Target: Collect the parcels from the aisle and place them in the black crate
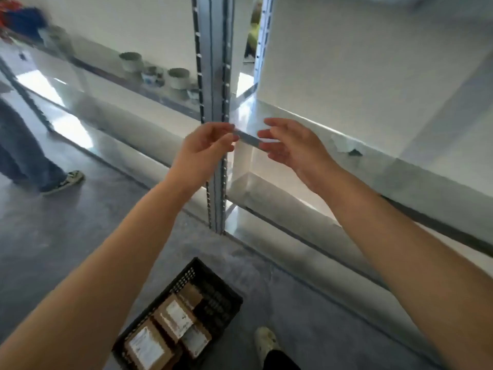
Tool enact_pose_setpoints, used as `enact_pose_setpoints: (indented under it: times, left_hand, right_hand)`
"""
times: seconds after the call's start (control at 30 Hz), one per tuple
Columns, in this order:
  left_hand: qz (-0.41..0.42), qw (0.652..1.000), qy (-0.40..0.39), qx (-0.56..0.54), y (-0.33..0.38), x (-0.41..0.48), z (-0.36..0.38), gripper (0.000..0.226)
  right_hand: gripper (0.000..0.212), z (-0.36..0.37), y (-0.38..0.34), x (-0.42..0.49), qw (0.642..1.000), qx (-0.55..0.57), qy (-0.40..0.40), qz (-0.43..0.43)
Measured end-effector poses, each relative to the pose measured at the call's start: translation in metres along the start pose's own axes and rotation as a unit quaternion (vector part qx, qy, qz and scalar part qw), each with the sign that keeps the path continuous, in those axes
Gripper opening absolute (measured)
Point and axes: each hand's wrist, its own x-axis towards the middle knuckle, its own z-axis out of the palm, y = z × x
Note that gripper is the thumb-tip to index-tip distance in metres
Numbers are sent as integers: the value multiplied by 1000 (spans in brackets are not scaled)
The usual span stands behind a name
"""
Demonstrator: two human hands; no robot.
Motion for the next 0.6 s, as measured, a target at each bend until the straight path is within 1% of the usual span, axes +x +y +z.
enact_pose_setpoints:
  times: [0.1,0.17,0.3,0.47,0.6]
  left_hand:
    - [20,997,-74,-13,23,-12,61,18]
    - [33,991,-131,-10,42,-27,105,21]
    - [60,970,-235,-9,83,-57,199,17]
    - [74,945,-318,-22,122,-114,329,19]
    - [94,907,-409,-34,151,-186,434,19]
  right_hand:
    - [18,-64,1,-56,996,22,90,1]
    - [20,-106,-3,-98,989,17,149,0]
    - [22,-190,-11,-186,966,12,258,-22]
    - [21,-292,-7,-306,920,34,390,-37]
    - [21,-361,4,-414,877,43,478,-34]
